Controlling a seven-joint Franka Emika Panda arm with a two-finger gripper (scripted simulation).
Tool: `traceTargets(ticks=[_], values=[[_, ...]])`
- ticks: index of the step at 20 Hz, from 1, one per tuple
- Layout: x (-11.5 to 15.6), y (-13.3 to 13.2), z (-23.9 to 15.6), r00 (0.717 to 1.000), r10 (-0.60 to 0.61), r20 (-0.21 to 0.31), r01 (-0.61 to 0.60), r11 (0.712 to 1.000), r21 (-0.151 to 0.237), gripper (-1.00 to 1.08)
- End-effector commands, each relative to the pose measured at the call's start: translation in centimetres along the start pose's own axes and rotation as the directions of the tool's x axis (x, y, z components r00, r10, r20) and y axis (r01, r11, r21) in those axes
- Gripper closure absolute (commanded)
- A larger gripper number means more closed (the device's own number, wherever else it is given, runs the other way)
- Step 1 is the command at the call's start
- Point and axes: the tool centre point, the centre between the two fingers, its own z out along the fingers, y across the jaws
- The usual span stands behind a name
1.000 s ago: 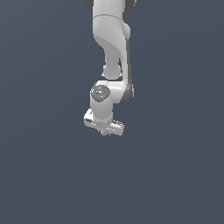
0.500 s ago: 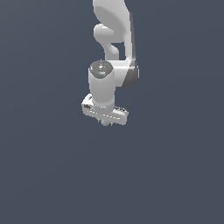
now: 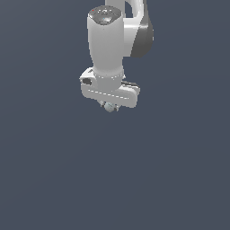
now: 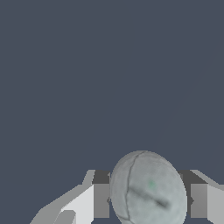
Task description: Pick up the object and move it to a goal position.
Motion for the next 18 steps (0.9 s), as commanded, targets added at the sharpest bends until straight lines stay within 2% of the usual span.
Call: traceTargets(ticks=[1,10,18], values=[[-0.3,-0.2,-3.0,1.000,0.000,0.001,0.000,1.000,0.000,1.08],[-0.9,-1.0,-12.5,1.000,0.000,0.001,0.000,1.000,0.000,1.08],[-1.1,-1.5,-17.6,1.000,-0.001,0.001,0.001,1.000,0.000,1.08]])
